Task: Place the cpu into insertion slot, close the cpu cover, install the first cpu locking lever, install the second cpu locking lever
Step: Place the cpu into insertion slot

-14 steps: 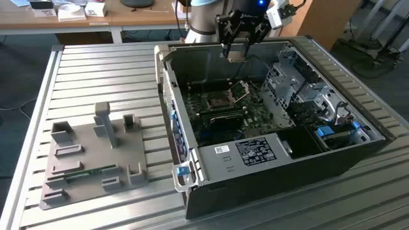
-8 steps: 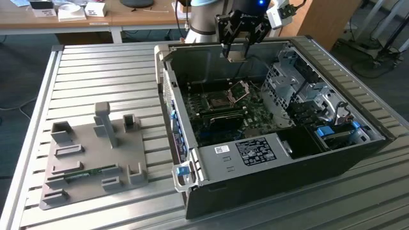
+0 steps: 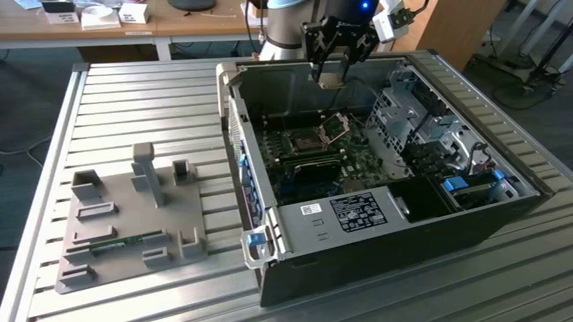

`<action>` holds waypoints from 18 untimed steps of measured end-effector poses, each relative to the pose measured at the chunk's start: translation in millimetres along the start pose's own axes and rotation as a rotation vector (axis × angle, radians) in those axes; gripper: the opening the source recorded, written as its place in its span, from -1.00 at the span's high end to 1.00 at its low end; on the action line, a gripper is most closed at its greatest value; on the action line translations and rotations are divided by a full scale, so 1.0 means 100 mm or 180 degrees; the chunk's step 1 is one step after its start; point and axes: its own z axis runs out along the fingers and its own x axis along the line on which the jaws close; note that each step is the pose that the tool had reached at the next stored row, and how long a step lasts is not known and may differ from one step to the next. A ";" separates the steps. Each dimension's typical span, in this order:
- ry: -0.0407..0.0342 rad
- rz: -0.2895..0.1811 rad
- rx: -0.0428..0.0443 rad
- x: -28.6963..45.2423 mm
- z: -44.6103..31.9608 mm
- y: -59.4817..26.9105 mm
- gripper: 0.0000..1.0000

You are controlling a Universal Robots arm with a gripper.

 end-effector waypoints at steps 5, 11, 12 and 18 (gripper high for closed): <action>0.0000 0.0000 0.0000 0.000 0.002 0.000 -0.08; 0.0000 0.0000 0.0000 0.000 0.017 -0.002 -0.08; 0.0000 0.0000 0.0000 0.000 0.019 -0.002 -0.08; 0.0000 0.0000 -0.0001 -0.001 0.028 -0.002 -0.08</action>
